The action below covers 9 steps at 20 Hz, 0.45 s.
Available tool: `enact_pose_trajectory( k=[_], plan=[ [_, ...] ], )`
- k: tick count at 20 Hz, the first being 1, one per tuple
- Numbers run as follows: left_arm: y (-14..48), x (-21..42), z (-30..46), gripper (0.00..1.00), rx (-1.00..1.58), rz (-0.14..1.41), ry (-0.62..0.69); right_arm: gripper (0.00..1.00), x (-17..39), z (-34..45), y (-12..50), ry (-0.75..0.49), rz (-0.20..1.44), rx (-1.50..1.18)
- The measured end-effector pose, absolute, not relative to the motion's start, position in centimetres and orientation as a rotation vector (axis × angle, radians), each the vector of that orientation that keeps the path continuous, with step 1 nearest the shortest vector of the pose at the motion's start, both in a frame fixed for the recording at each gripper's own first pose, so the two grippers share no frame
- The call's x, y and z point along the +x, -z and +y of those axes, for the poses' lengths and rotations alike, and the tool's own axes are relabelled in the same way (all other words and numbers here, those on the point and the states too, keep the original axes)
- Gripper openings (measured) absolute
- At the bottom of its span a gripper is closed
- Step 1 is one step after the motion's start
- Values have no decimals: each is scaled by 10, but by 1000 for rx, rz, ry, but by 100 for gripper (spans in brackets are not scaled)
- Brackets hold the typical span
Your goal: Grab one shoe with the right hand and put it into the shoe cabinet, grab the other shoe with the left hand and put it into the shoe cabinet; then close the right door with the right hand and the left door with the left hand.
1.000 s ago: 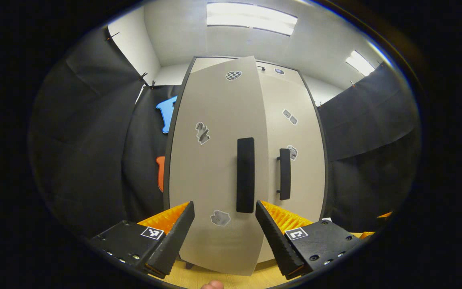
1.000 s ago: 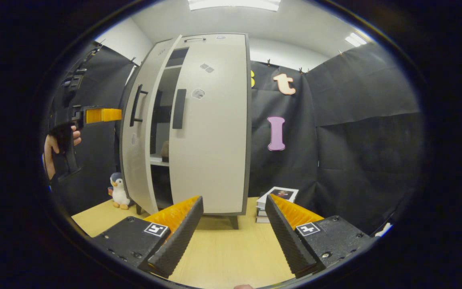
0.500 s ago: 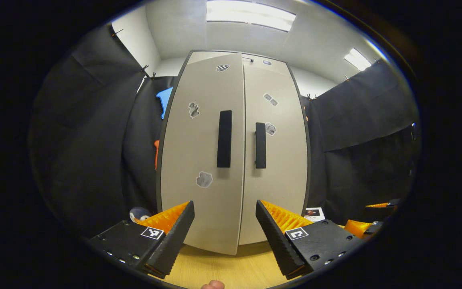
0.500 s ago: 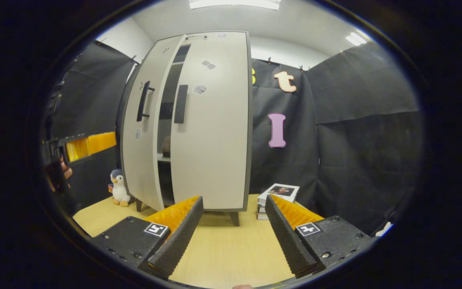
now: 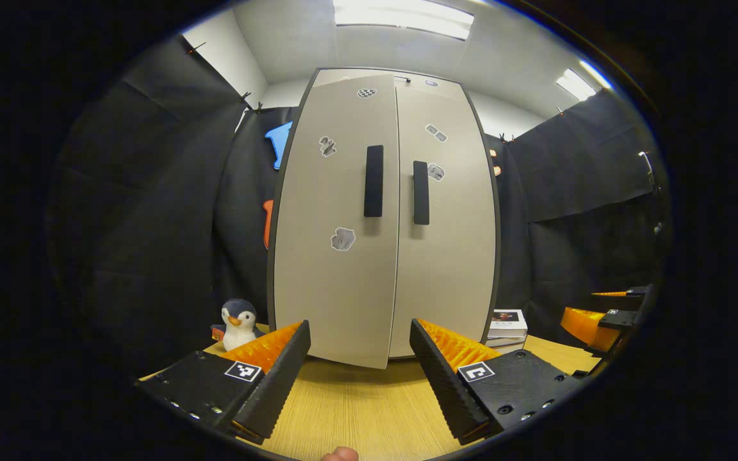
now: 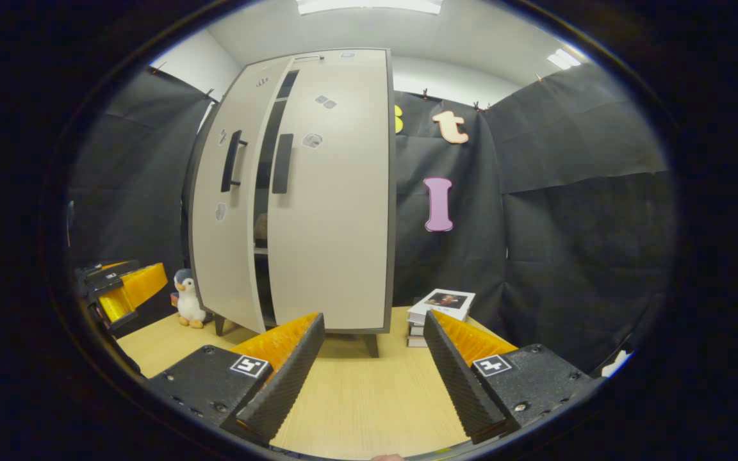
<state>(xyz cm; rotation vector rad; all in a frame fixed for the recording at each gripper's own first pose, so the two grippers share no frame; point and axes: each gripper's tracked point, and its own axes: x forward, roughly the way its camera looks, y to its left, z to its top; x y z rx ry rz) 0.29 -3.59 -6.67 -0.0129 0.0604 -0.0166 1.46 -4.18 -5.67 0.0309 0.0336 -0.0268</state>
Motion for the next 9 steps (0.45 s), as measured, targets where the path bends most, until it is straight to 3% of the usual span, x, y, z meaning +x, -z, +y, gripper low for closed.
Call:
enact_pose_trajectory(
  k=[9],
  plan=[
    [56, -3, -31, 95, 35, 51, -6, 99, 19, -54, 51, 50, 30, 27]
  ],
)
